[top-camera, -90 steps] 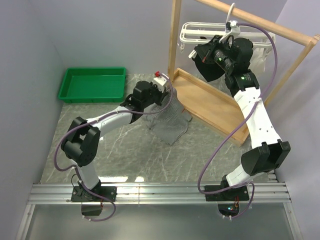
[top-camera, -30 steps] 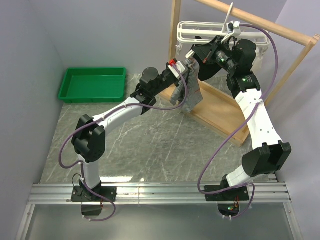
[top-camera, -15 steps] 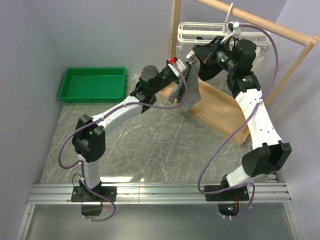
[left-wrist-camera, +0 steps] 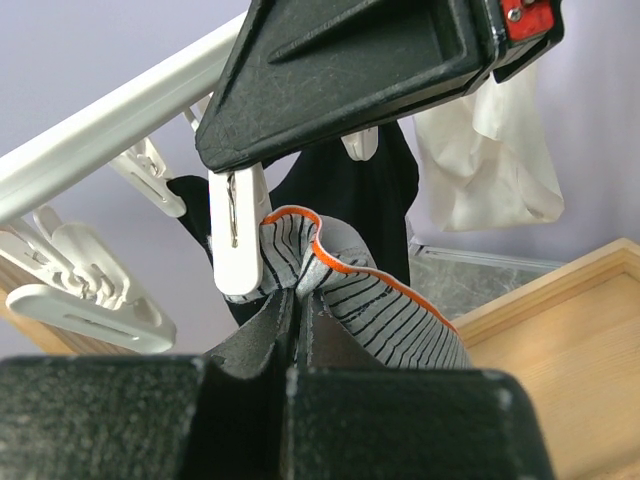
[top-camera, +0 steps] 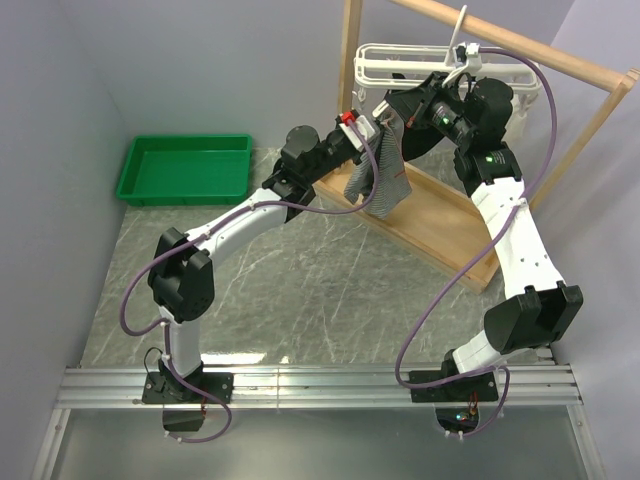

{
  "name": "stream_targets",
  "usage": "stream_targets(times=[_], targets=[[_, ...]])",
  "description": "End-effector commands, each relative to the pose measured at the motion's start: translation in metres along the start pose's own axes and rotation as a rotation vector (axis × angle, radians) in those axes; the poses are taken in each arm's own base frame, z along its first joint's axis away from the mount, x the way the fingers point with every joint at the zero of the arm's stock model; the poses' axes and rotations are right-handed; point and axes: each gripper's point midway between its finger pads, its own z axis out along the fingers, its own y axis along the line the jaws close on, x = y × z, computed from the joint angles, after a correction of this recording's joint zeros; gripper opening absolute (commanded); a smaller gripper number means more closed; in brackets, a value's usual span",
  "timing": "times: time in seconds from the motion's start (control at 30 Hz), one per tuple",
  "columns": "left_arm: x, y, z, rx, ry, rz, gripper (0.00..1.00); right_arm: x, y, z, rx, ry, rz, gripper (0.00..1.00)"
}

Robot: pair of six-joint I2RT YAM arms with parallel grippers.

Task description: Clip the underwear to the hanger

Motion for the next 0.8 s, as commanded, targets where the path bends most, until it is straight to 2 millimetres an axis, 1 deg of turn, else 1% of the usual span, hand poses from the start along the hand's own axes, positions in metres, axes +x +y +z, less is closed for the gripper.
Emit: stream_targets(times=[0.0,0.3,0.43,0.47,0.63,0.77], targets=[[-0.043,0.016,0.006,-0.028,-0.113,0.058,0.0,0.021,0.019,-0.005,-0.073,0.109,0.03,0.02],[-0.052,0.026,0.006,-0.07,-0.142,0.096,0.0,0.018,0.018,-0.004,-0.066,0.105,0.028,0.08],[-0.055,0.031,0.006,-0.101,-0.156,0.121,0.0,0.015,0.019,-0.004,-0.063,0.095,0.022,0.08],[-0.058,0.033,0.006,-0.106,-0.168,0.135,0.0,0.014,0.017,-0.004,-0.058,0.094,0.02,0.08],[-0.059,0.033,0.004,-0.1,-0.171,0.18,0.0,0.014,0.016,-0.003,-0.052,0.097,0.002,0.08],[-0.06,0.038,0.003,-0.107,-0.17,0.198,0.0,0.011,0.016,-0.004,-0.046,0.094,-0.02,0.08]])
